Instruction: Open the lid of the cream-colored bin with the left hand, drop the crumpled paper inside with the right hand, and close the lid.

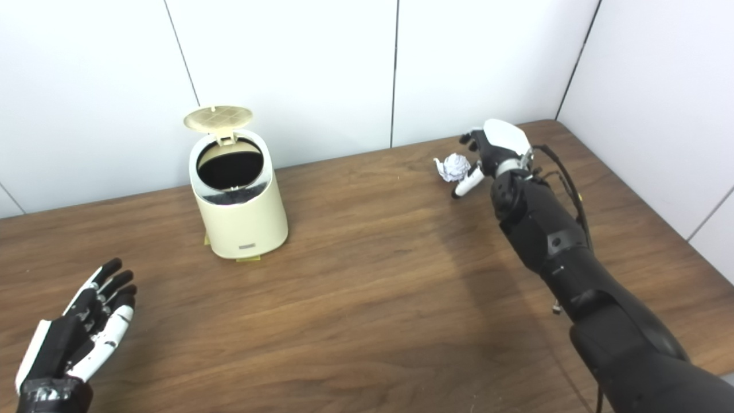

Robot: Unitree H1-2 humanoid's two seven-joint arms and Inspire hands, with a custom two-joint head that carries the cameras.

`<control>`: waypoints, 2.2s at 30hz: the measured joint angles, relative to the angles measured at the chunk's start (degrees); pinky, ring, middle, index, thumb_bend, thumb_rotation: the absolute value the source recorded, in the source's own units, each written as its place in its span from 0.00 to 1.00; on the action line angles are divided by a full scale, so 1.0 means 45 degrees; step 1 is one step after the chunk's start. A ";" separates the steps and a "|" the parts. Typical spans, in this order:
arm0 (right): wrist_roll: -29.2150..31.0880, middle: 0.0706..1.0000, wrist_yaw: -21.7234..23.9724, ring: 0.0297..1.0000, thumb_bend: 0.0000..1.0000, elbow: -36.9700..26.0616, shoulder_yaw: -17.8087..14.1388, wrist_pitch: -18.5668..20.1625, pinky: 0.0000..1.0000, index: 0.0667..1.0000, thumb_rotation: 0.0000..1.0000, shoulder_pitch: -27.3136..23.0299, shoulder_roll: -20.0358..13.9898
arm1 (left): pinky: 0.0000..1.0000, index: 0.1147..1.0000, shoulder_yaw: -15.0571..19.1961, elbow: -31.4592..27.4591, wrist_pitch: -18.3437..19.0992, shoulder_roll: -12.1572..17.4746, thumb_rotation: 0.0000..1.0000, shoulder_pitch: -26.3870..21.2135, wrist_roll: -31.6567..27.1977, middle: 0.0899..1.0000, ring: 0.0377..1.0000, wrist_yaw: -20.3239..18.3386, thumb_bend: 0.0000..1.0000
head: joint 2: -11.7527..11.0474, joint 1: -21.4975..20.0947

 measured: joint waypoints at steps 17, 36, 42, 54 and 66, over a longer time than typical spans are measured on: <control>0.0383 0.60 0.0034 0.56 0.58 0.0229 0.0128 -0.0755 0.56 0.48 0.10 0.0003 -0.0052 | 0.92 0.96 0.0035 0.0002 -0.0008 -0.0203 0.27 0.0001 -0.0008 0.90 0.88 0.0146 0.21 | -0.0078 -0.0098; 0.0471 0.46 0.0512 0.46 0.53 -0.0501 0.0490 -0.0919 0.46 0.47 0.03 0.0249 0.0168 | 0.85 0.92 -0.0090 0.0001 -0.0031 -0.0167 0.14 0.0175 0.0363 0.87 0.85 0.0240 0.28 | 0.0000 0.0039; 0.0205 0.45 0.0195 0.37 0.51 -0.0550 0.0634 -0.1326 0.39 0.49 0.00 0.0338 0.0298 | 0.86 0.93 -0.0099 0.0001 -0.0031 -0.0171 0.13 0.0218 0.0632 0.87 0.86 0.0247 0.28 | 0.0078 0.0331; -0.0685 0.47 -0.0121 0.36 0.51 -0.3849 0.0638 -0.1665 0.38 0.48 0.00 0.1340 0.0295 | 0.84 0.96 -0.0205 0.0047 -0.0103 -0.0227 0.18 0.0283 0.0646 0.89 0.87 0.0253 0.29 | 0.0000 0.1287; -0.1715 0.46 -0.0611 0.36 0.52 -0.6523 0.0456 -0.2294 0.57 0.47 0.00 0.2009 0.0522 | 0.83 0.93 -0.0278 0.0810 -0.0928 -0.0291 0.30 0.0437 0.0613 0.87 0.85 0.0428 0.34 | -0.0117 0.2227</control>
